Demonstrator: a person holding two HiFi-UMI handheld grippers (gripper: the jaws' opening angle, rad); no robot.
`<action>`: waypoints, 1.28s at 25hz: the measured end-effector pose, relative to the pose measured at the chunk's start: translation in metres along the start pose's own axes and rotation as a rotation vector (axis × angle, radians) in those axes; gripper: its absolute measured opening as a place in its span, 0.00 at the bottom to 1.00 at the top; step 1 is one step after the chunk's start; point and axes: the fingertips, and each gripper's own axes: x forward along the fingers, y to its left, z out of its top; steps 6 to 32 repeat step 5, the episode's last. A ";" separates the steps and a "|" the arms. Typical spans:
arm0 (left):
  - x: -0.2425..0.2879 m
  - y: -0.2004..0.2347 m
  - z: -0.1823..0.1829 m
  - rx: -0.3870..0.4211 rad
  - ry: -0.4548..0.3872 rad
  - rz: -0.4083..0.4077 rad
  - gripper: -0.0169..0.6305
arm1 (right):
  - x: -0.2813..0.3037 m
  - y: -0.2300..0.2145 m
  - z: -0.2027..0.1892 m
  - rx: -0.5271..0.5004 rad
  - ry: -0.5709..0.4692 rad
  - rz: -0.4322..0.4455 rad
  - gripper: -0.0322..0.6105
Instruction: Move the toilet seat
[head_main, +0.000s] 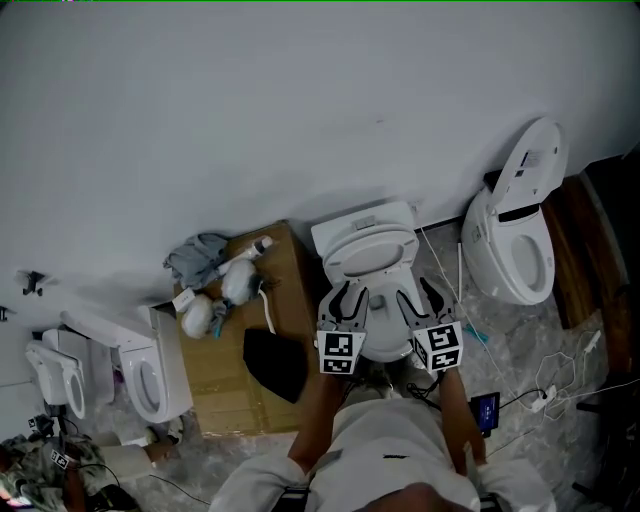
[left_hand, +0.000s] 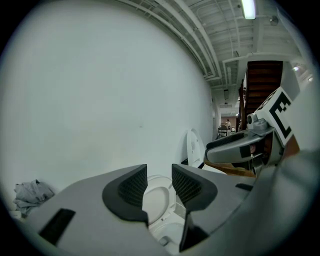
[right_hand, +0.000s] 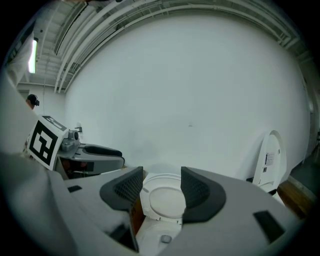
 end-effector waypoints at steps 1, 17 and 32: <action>-0.001 -0.001 0.002 0.000 -0.005 0.000 0.29 | -0.001 0.000 0.002 -0.001 -0.004 -0.002 0.45; 0.000 -0.005 0.009 0.005 -0.018 -0.002 0.29 | -0.003 -0.007 0.008 -0.016 -0.013 -0.012 0.45; 0.000 -0.005 0.009 0.005 -0.018 -0.002 0.29 | -0.003 -0.007 0.008 -0.016 -0.013 -0.012 0.45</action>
